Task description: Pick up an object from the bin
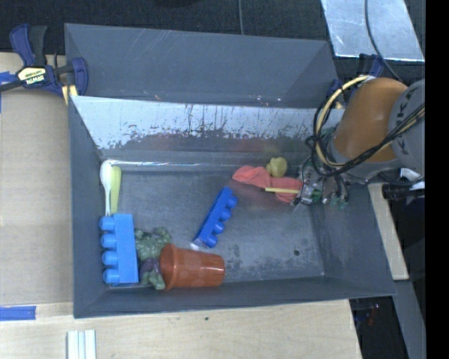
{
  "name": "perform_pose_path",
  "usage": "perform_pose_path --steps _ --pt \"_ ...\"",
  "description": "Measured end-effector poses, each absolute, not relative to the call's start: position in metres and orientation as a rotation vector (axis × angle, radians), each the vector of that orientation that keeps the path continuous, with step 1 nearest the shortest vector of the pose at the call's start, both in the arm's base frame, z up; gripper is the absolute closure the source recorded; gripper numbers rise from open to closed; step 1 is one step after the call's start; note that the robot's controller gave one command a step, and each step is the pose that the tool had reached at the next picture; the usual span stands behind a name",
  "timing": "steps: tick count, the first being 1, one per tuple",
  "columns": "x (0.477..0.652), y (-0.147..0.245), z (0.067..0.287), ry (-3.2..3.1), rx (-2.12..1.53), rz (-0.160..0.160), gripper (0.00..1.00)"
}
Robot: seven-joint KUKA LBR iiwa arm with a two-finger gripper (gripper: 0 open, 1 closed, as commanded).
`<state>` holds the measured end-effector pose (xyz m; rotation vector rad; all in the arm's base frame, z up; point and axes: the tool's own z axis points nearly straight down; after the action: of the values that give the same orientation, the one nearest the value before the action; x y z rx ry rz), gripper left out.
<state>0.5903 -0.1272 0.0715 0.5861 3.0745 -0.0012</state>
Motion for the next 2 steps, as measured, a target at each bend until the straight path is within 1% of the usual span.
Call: perform_pose_path --steps 1,2 --pt "0.590 -0.127 0.072 3.074 0.586 -0.001 1.00" --pt "0.589 -0.127 0.087 3.075 0.585 -0.001 1.00"
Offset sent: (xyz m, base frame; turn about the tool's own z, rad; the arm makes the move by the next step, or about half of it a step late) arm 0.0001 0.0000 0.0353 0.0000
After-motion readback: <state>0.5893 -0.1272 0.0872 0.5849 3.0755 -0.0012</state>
